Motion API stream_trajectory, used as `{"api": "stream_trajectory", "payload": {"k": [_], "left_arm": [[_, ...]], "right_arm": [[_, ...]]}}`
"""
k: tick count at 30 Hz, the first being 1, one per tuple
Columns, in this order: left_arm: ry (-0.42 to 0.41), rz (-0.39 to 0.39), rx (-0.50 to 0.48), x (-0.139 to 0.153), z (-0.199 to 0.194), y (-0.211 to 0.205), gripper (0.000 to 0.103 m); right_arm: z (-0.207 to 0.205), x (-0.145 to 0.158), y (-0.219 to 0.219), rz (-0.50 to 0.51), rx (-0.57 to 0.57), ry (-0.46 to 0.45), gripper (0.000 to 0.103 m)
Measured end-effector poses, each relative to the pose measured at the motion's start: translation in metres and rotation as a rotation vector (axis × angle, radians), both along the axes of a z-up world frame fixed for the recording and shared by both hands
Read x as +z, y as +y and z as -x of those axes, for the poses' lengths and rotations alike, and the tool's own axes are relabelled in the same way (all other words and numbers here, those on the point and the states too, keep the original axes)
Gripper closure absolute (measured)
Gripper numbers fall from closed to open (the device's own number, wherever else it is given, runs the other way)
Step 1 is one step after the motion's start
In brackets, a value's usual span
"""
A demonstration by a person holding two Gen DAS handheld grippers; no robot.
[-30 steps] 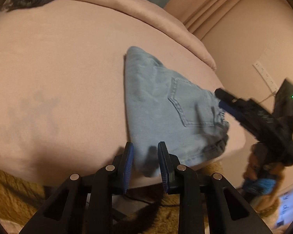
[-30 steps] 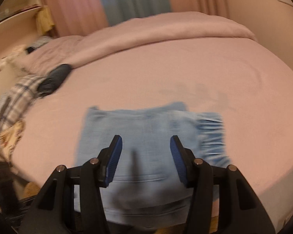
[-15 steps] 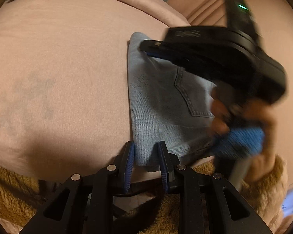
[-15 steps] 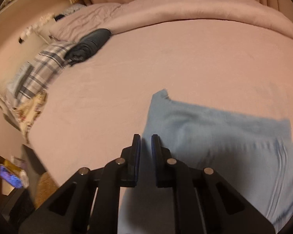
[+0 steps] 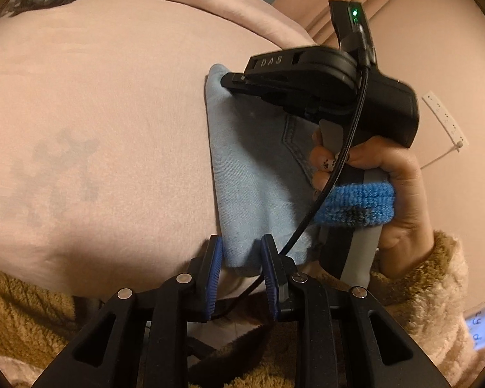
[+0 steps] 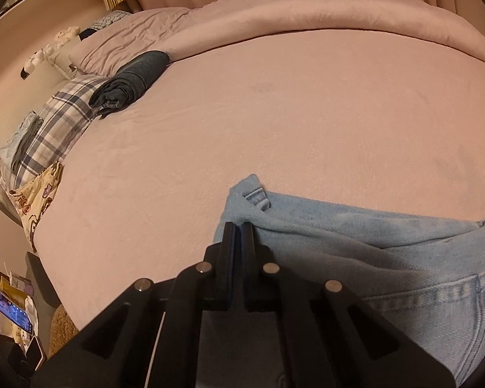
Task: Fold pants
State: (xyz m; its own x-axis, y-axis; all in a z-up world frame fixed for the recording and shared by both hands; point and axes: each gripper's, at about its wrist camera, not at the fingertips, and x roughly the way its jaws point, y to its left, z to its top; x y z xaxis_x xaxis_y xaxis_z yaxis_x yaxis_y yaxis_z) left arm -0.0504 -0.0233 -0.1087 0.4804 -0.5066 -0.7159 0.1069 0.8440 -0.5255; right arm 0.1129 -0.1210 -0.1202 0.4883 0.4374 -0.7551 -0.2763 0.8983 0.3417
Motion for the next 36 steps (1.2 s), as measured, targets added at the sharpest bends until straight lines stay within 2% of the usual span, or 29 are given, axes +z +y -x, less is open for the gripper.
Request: {"api": "stream_trajectory", "payload": {"k": [3,4,7,9,13,21,22,24,28,30,31,33,36], "left_arm": [[-0.024,-0.001,0.011,0.015,0.004,0.003,0.078],[-0.030,0.006,0.004,0.017,0.005,0.005,0.078],[-0.018,0.010,-0.021,0.013,0.004,-0.001,0.078],[0.010,-0.014,-0.028,0.004,0.001,-0.005,0.078],[0.043,-0.021,-0.025,-0.008,-0.005,-0.011,0.076],[0.069,-0.021,-0.019,0.008,-0.015,-0.010,0.076],[0.064,-0.022,-0.018,0.010,-0.017,-0.008,0.076],[0.041,-0.043,-0.003,0.019,-0.018,-0.004,0.076],[0.022,-0.044,0.012,0.025,-0.027,-0.001,0.076],[0.028,-0.060,0.020,0.022,-0.034,-0.001,0.076],[0.037,-0.074,0.019,0.017,-0.036,-0.002,0.076],[0.047,-0.066,0.023,0.010,-0.039,-0.002,0.076],[0.058,-0.050,0.018,0.012,-0.043,0.001,0.076]], "right_arm": [[0.003,0.006,-0.001,-0.013,0.009,-0.007,0.099],[0.004,0.009,-0.002,-0.022,0.017,-0.007,0.093],[0.006,0.016,-0.001,-0.028,0.029,-0.029,0.094],[0.000,0.009,0.003,0.012,0.021,-0.001,0.099],[-0.008,-0.003,-0.004,-0.031,-0.001,0.036,0.103],[0.001,-0.002,-0.010,-0.082,-0.016,0.029,0.103],[0.004,0.001,-0.012,-0.094,-0.016,0.034,0.103],[0.010,0.008,-0.014,-0.114,-0.001,0.026,0.096],[0.022,0.019,-0.021,-0.091,0.004,-0.011,0.096],[0.024,0.013,-0.026,-0.095,-0.002,0.013,0.096],[0.025,0.008,-0.027,-0.087,-0.006,0.026,0.103],[0.028,-0.008,-0.030,-0.079,-0.015,0.044,0.103],[0.030,-0.012,-0.037,-0.138,-0.032,0.066,0.103]]}}
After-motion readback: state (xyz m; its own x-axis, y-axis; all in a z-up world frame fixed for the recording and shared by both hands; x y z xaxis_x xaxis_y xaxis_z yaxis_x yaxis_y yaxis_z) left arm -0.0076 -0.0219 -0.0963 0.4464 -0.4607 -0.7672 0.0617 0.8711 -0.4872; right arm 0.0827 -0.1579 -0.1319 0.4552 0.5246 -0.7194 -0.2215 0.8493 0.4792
